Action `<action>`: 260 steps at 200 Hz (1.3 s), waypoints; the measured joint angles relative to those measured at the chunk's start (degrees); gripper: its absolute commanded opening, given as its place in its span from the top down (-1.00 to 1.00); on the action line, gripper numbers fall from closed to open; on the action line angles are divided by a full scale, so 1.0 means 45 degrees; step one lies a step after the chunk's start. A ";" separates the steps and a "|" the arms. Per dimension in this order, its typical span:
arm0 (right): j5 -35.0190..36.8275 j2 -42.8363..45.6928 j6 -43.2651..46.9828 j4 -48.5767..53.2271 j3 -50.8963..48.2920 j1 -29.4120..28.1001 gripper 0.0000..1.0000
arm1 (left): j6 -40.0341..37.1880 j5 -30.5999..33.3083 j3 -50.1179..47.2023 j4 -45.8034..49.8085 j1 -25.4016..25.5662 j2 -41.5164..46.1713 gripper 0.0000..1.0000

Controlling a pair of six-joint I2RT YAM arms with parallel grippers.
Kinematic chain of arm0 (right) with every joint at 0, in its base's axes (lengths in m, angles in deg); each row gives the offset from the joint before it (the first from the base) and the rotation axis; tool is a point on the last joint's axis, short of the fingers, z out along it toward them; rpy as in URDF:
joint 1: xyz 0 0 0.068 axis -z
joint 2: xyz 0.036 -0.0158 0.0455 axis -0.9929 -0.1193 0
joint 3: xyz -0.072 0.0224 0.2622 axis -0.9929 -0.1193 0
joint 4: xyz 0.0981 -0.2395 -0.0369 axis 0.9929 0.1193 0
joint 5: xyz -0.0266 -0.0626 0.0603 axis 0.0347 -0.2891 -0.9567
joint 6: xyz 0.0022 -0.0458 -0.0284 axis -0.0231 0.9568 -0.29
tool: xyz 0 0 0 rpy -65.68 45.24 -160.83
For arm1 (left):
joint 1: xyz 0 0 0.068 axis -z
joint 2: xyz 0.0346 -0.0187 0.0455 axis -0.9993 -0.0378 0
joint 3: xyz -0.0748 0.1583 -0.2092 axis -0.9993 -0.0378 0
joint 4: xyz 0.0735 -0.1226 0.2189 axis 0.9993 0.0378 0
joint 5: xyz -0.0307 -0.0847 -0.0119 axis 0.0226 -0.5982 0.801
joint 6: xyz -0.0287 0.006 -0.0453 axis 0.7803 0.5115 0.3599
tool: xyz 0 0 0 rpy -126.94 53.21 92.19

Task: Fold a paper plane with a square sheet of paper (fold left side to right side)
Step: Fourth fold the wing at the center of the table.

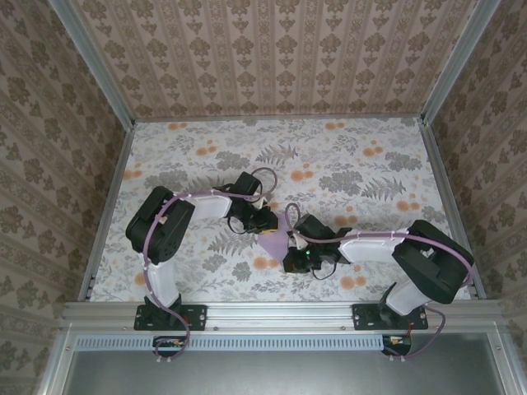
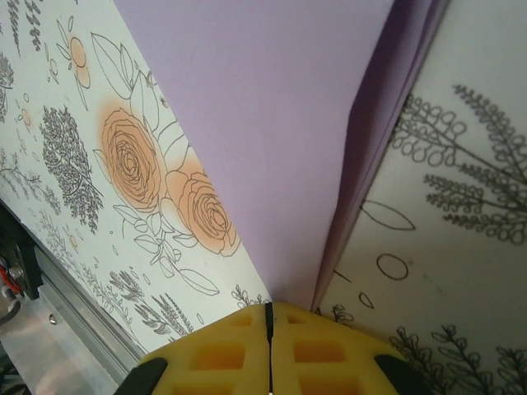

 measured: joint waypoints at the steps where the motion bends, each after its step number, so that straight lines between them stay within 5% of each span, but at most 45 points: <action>1: 0.0000 0.0015 -0.0015 0.0005 -0.0015 0.0000 0.89 | 0.0000 0.0000 0.0000 0.0000 0.0000 0.0000 0.60; 56: -0.0058 0.1462 -0.0063 0.1365 -0.0189 0.0010 0.89 | 0.0000 0.0000 0.0000 0.0005 0.0000 0.0000 0.60; 96: -0.0350 0.2822 -0.0170 0.1073 -0.0049 0.1258 0.88 | 0.0000 0.0000 0.0000 0.0000 0.0010 0.0000 0.59; 166: -0.0680 -0.0044 -0.0403 -0.0408 0.1180 0.1758 0.94 | 0.0000 0.0019 0.0005 0.0005 0.0068 0.0005 0.59; 260: -0.0374 -0.1540 -0.0058 -0.0321 0.1389 0.1671 1.00 | -0.0049 0.0117 0.0112 0.0175 0.0068 0.0015 0.57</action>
